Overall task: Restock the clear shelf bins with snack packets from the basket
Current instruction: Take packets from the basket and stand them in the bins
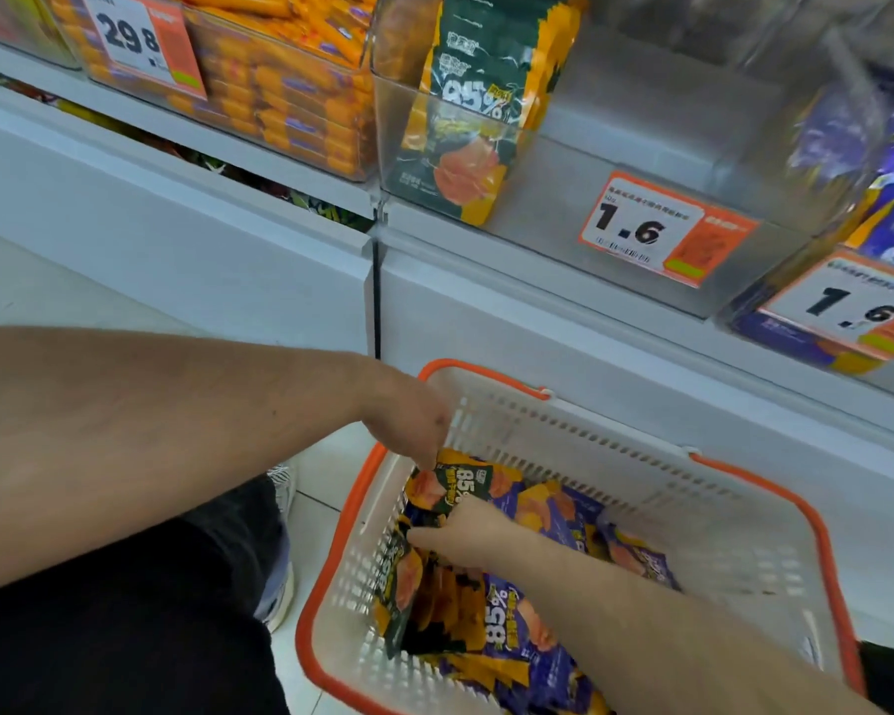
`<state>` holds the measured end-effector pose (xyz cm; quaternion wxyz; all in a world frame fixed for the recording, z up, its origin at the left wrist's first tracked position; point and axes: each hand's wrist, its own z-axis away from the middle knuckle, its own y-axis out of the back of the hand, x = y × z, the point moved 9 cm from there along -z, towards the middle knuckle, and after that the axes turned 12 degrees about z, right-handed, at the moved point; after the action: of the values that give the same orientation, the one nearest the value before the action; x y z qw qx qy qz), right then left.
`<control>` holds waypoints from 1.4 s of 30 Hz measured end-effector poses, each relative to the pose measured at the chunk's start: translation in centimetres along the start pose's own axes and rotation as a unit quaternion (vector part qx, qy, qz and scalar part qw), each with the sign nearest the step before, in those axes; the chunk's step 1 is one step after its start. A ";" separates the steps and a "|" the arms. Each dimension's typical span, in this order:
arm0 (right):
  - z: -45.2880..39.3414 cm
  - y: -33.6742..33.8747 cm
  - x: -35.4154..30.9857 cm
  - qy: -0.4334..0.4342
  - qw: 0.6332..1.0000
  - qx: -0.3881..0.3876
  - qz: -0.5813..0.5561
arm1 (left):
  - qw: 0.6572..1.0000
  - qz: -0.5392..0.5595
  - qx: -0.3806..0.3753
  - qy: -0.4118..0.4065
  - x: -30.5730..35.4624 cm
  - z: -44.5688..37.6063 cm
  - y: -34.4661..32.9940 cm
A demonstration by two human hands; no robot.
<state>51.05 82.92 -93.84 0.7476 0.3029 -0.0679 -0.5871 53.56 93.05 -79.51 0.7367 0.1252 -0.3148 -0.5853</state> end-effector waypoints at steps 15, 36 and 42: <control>1.2 -2.2 1.7 -0.060 0.992 -0.033 0.106 | 0.999 0.022 0.038 -0.018 0.1 0.6 1.0; 11.9 15.9 0.6 0.133 0.927 0.262 -0.234 | 0.934 0.234 0.225 -0.151 -0.1 4.2 8.0; 14.1 20.9 -2.4 0.163 0.886 0.381 -0.207 | 0.882 0.230 0.355 -0.209 0.6 6.9 11.3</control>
<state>61.39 82.58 -70.72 0.4366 0.6630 -0.0996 -0.5998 58.23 96.96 -67.73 0.6737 0.1770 -0.6684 -0.2608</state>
